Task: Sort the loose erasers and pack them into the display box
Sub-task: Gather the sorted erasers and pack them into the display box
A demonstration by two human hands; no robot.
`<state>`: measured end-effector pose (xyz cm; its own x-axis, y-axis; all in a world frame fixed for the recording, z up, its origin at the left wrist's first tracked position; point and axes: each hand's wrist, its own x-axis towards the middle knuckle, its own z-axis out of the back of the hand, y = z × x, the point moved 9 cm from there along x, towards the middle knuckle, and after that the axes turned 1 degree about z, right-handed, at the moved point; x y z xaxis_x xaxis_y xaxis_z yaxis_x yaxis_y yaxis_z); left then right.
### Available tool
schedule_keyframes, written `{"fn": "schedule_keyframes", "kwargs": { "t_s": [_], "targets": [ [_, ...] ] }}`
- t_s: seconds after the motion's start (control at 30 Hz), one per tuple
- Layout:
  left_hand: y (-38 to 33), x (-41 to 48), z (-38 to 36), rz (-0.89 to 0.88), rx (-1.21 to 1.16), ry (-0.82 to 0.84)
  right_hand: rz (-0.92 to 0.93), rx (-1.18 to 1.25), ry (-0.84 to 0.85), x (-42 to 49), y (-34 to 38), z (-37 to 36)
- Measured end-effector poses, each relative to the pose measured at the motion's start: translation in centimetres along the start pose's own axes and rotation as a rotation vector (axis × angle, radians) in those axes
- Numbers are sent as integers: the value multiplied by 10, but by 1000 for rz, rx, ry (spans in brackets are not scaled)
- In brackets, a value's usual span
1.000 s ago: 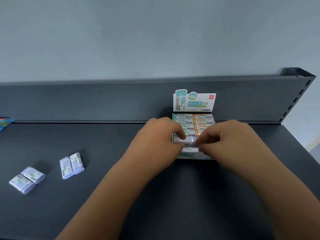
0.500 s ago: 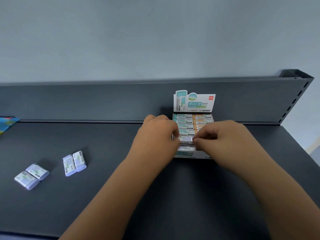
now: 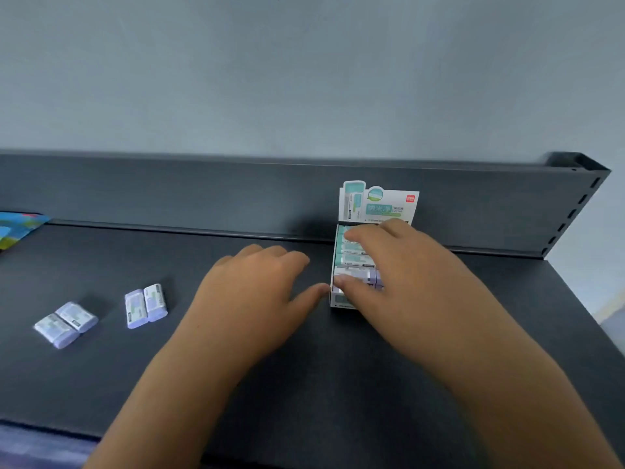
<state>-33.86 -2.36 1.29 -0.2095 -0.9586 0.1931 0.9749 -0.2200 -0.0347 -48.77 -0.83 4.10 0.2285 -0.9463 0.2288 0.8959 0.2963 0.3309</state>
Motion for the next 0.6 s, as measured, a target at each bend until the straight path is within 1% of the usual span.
{"fn": "schedule_keyframes", "kwargs": {
  "t_s": [0.1, 0.3, 0.43, 0.6],
  "targets": [
    [17, -15, 3, 70, 23, -6, 33, -48, 36, 1, 22, -6],
    [43, -43, 8, 148, -25, 18, 83, 14, 93, -3, 52, -33],
    [64, -55, 4, 158, -34, 21, 89, 19, 117, -6, 67, -48],
    [104, -67, 6, 131, -65, -29, 67, 31, 86, -2, 101, -64]
  ]
}}
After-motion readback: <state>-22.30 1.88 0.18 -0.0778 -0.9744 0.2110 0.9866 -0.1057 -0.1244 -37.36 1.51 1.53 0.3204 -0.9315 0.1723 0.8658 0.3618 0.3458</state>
